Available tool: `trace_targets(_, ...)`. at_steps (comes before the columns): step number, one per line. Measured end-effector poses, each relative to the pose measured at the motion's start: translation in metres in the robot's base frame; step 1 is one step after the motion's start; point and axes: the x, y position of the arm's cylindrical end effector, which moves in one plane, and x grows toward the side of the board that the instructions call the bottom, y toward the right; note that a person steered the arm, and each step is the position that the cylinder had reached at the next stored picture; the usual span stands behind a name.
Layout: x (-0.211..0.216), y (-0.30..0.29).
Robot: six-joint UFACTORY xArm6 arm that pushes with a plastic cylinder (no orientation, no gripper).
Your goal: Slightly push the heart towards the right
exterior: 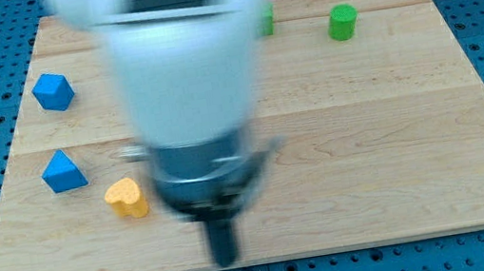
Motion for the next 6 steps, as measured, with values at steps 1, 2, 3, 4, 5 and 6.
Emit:
trace_targets(1, -0.017, -0.11)
trace_targets(2, -0.054, -0.167)
trace_targets(3, -0.069, -0.15)
trace_targets(4, -0.068, -0.094)
trace_targets(5, -0.057, -0.049)
trace_targets(6, -0.003, -0.102)
